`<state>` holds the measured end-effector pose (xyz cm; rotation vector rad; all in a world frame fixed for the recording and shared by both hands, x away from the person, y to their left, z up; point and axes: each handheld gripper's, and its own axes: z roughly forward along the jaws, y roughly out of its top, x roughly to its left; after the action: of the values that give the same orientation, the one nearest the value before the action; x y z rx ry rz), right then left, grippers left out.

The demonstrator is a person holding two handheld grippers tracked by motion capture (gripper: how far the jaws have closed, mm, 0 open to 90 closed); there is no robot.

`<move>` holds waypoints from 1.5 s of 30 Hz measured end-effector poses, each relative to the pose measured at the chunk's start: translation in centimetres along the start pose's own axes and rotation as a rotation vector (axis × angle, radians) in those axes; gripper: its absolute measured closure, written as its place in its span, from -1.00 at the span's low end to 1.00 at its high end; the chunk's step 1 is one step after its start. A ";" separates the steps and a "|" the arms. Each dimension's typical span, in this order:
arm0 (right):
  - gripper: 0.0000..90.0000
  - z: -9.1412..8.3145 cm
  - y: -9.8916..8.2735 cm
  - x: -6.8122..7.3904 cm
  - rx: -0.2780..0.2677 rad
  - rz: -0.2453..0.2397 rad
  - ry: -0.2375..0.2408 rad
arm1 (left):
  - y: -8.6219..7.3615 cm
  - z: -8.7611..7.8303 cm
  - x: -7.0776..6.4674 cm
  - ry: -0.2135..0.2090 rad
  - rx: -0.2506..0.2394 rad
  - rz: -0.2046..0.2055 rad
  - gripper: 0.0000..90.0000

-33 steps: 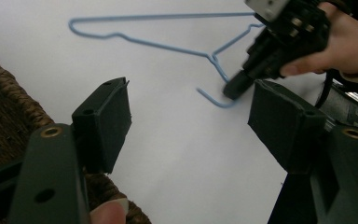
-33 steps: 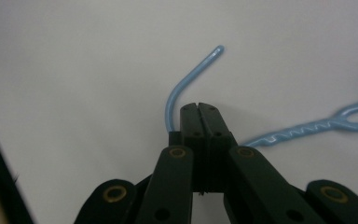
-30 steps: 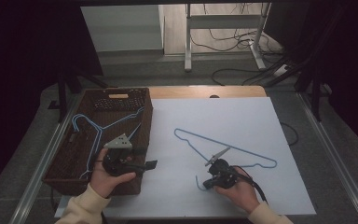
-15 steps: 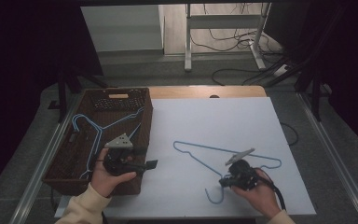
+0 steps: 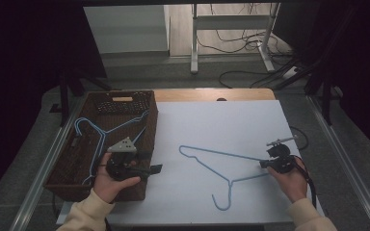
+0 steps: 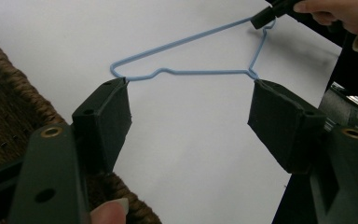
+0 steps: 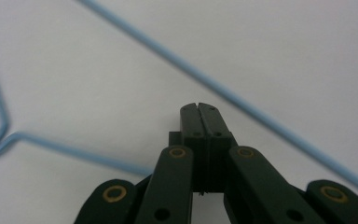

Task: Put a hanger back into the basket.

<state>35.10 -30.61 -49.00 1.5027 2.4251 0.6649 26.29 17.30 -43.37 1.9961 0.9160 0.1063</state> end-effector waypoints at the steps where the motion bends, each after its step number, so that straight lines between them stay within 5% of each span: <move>1: 1.00 0.2 0.2 -0.3 -0.004 0.003 -0.008 | 0.0 0.0 0.0 0.001 0.001 0.000 -0.34; 29: 1.00 4.7 6.7 -2.7 -0.063 0.048 -0.050 | -0.2 -0.1 0.5 0.006 -0.004 -0.007 -0.34; 40: 1.00 6.8 10.1 -3.0 -0.076 0.074 -0.026 | -0.1 -0.1 0.6 0.006 -0.004 -0.011 -0.34; 45: 1.00 6.6 10.3 -1.8 -0.109 0.059 0.021 | -0.2 -0.2 0.6 0.003 -0.007 -0.012 -0.34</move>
<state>46.73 -26.57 -49.92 1.5367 2.3257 0.8149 26.54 17.94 -43.56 1.9847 0.9279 0.1059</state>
